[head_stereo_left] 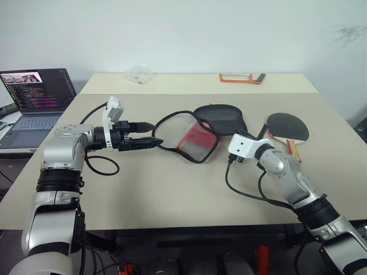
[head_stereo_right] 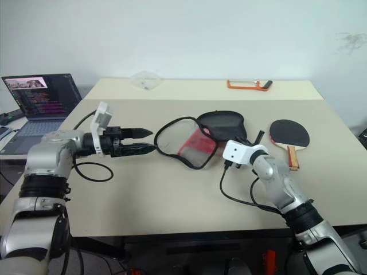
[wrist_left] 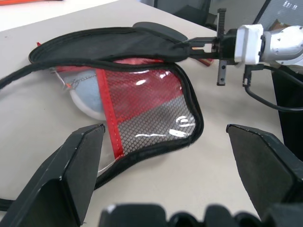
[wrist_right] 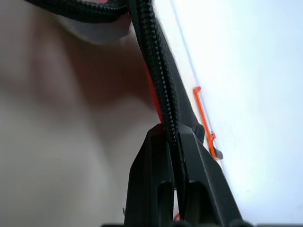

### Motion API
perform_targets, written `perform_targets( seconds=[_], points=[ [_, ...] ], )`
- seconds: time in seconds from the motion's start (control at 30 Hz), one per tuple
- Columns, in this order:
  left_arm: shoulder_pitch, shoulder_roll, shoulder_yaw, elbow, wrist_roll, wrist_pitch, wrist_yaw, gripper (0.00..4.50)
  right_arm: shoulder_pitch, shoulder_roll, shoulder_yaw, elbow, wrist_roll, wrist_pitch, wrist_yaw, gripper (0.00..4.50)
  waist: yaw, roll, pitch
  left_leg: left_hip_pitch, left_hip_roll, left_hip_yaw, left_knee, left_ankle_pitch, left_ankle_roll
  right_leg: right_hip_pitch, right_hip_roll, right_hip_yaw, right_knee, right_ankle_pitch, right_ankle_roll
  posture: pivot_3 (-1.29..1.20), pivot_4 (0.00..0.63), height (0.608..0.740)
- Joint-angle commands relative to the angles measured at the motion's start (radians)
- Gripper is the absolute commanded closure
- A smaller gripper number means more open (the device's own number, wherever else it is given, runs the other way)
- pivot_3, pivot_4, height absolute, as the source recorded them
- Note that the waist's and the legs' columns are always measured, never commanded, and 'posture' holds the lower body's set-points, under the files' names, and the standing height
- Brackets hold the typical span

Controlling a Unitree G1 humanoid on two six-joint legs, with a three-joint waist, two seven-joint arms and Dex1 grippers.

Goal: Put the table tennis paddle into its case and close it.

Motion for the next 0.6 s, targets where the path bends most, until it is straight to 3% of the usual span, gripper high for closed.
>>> perform_targets(
  seconds=[0.03,0.47,0.6],
  points=[
    [-0.027,0.008,0.002,-0.013,-0.014,-0.014,-0.004,0.0,0.054,-0.036,-0.013,-0.135,-0.03,0.07,0.106,4.48,0.002,0.0,0.0,0.0,0.0,0.0,0.0,0.0,0.0,0.0,0.0,0.0,0.0,0.0,0.0,0.0,0.15,0.74],
    [-0.049,0.009,-0.011,0.02,-0.007,-0.037,-0.011,0.0,0.12,-0.053,-0.068,-0.165,-0.062,0.153,0.151,4.48,0.003,0.0,0.0,0.0,0.0,0.0,0.0,0.0,0.0,0.0,0.0,0.0,0.0,0.0,0.0,0.0,0.15,0.74],
    [-0.065,0.009,-0.021,0.039,-0.003,-0.048,-0.018,0.0,0.162,-0.107,-0.072,-0.191,-0.068,0.149,0.203,4.48,0.006,0.0,0.0,0.0,0.0,0.0,0.0,0.0,0.0,0.0,0.0,0.0,0.0,0.0,0.0,0.0,0.15,0.74]
  ],
)
